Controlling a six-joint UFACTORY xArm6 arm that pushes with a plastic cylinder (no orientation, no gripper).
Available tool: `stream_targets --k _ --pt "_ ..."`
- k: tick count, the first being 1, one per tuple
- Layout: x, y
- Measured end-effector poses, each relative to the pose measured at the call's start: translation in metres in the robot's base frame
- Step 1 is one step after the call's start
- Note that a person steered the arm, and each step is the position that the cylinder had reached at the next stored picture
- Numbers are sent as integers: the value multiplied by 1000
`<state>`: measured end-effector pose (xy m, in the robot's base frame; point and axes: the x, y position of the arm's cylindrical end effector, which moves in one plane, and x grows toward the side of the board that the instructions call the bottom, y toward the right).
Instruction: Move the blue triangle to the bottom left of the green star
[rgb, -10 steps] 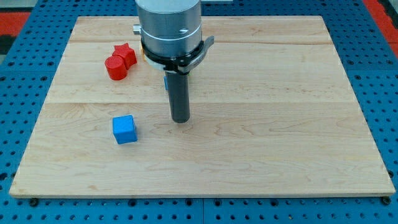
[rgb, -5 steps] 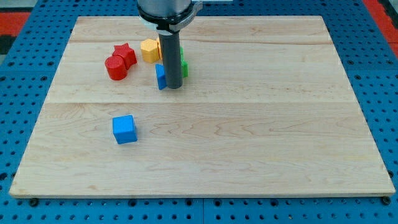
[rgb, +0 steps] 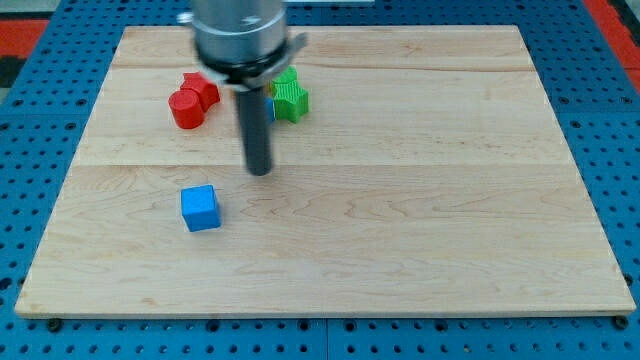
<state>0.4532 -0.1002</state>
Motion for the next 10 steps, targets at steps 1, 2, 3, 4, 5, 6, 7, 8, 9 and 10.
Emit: stream_targets --k 1,2,3,4,5,6,7,8,9,10 --pt "-38 -30" --pt "-65 -38" --pt "-80 -45" --pt "-84 -25" --pt "-84 -5" --pt "-74 9" --pt "-62 9" --pt "-59 14" --pt "-59 40" --pt "-53 83"
